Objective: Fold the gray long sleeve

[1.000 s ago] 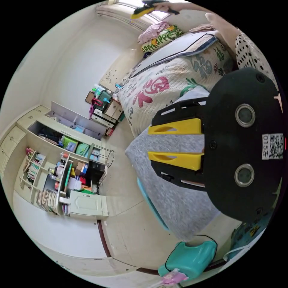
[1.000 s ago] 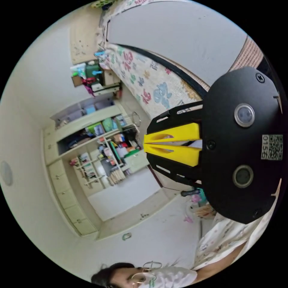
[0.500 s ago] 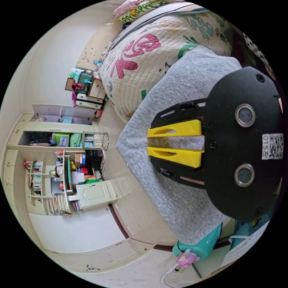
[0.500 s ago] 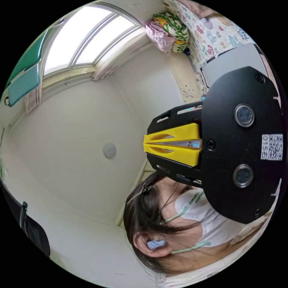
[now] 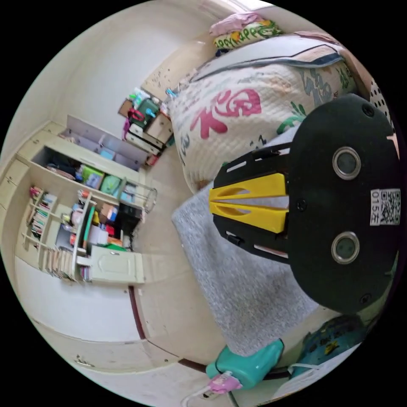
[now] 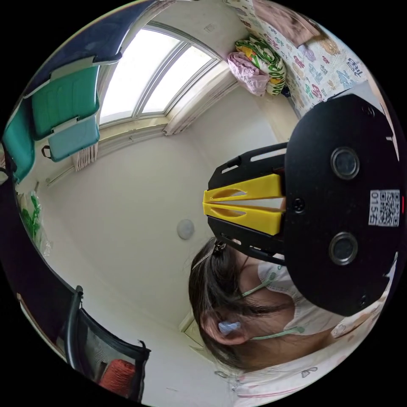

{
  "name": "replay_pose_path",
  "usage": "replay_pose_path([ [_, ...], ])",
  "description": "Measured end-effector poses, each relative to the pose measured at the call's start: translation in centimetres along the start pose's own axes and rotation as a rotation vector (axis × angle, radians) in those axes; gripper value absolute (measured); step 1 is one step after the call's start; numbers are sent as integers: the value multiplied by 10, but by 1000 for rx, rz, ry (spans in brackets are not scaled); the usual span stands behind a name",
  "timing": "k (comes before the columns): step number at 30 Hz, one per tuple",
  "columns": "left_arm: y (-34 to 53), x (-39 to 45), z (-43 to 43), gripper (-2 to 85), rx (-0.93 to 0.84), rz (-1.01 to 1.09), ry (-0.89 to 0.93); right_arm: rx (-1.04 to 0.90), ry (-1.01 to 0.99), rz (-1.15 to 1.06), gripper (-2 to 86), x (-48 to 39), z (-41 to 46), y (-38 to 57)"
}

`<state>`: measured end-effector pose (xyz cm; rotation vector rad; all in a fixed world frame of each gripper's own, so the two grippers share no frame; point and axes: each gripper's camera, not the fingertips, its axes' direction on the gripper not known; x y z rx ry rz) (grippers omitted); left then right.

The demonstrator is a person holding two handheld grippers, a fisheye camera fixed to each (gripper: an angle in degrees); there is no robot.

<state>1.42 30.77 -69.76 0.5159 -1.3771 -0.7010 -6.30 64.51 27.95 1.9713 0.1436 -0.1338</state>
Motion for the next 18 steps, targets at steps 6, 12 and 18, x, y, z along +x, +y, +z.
replay_pose_path([
  [6, 0, 84, -44, -3, 102, 247, 203, 48, 2, -15, -7, -27, 8, -28],
  [12, 36, 178, -67, 2, 99, 490, 453, 42, 232, -120, -7, -42, 20, -66],
  [18, 95, 261, -60, -3, -47, 683, 639, -141, 420, 56, -6, -16, 43, -100],
])
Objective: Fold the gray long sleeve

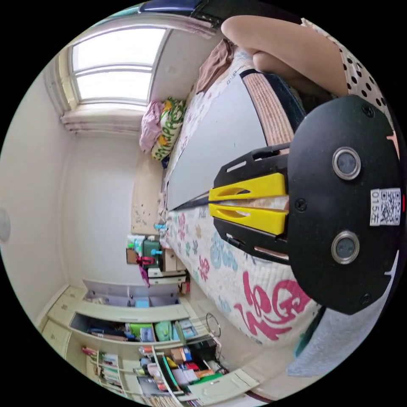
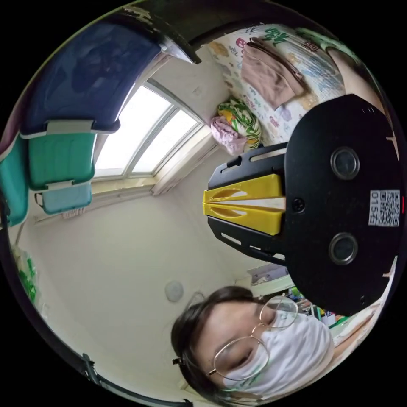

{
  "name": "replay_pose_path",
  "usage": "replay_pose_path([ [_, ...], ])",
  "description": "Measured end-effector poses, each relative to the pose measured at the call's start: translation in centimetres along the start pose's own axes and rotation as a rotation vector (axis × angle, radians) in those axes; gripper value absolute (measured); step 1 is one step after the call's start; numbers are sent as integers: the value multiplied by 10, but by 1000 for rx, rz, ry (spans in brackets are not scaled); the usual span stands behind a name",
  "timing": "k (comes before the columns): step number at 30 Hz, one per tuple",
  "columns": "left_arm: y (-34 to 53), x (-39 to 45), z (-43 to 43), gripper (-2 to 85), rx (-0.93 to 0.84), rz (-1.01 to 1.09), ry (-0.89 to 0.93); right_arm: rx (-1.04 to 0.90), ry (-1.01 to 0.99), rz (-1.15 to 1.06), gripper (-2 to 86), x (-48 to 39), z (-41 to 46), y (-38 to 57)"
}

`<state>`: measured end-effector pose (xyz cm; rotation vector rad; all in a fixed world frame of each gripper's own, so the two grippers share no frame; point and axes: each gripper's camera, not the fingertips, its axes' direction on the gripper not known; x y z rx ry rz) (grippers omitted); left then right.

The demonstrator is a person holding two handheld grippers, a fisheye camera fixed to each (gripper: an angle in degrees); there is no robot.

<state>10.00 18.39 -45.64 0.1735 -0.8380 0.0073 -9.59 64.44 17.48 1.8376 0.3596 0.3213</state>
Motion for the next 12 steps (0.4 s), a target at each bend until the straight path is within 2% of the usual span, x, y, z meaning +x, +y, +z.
replay_pose_path([
  [6, 12, 40, 28, -7, -63, 9, 178, 58, -226, -8, -6, -59, -10, -46],
  [12, 33, 51, 23, -7, -98, 51, 177, 25, -241, 7, -6, -116, 10, -72],
])
